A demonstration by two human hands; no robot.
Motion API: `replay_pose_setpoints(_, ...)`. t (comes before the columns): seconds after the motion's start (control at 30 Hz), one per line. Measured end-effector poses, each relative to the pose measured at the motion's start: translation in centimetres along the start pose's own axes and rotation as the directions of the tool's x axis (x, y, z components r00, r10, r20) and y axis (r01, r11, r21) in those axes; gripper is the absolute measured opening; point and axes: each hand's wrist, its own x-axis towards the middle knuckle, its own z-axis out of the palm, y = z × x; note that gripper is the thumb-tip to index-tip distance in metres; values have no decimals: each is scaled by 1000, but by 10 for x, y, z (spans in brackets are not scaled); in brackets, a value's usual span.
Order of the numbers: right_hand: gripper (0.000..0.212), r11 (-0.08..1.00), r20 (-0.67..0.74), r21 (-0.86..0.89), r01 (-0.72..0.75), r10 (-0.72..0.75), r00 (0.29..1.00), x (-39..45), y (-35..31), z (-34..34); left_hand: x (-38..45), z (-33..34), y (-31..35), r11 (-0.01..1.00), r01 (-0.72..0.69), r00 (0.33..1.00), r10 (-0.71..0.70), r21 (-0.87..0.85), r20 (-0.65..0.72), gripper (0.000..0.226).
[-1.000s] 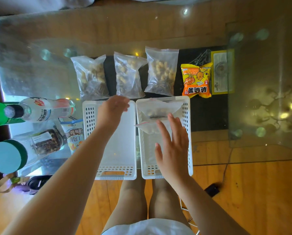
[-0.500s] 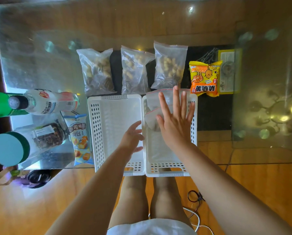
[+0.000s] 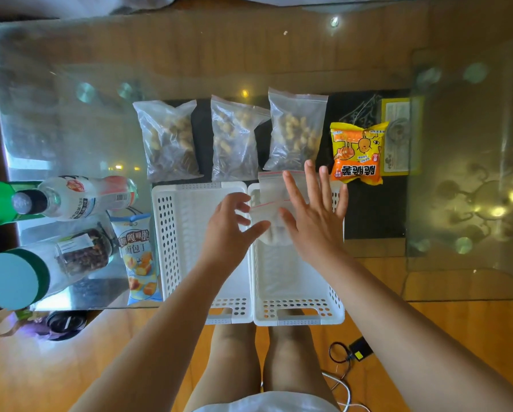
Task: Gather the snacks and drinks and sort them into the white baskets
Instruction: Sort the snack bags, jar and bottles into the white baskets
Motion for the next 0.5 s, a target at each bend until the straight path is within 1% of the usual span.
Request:
replay_pose_setpoints(0.07,56,1000,36,-6,9,-9,999,4,3,0,13,3,8,998,-5,1000,6,60,-14,18)
replay_pose_setpoints(0.1,55,1000,47,-2,25,-25,999,5,5,-1,19,2,11,997,3,1000,-1,83,-18,9)
replay_pose_setpoints(0.13,55,999,53,6,45,-45,998,5,7,-3,25,1,12,994,7,1000,-5,109,-17,7)
replay_pose_setpoints(0.2,54,995,48,55,88,-91,995,8,11,-10,36,-6,16,986,-14,1000,14,167,0,6)
replay_pose_setpoints(0.23,54,989,33,99,107,-111,993,12,14,-16,42,-11,20,980,-49,999,50,194,1,5)
replay_pose_setpoints(0.3,53,971,-24,202,132,-130,991,30,19,-29,58,-26,28,956,-155,986,164,248,-17,8)
replay_pose_setpoints(0.37,51,951,-96,277,139,-117,989,60,24,-42,85,-39,38,921,-248,963,269,300,-30,14)
replay_pose_setpoints(0.43,49,946,-120,293,139,-108,987,96,28,-49,119,-48,47,886,-292,944,327,359,-39,22)
replay_pose_setpoints(0.5,49,956,-78,265,123,-105,991,132,31,-51,152,-49,55,841,-301,939,344,450,-16,32)
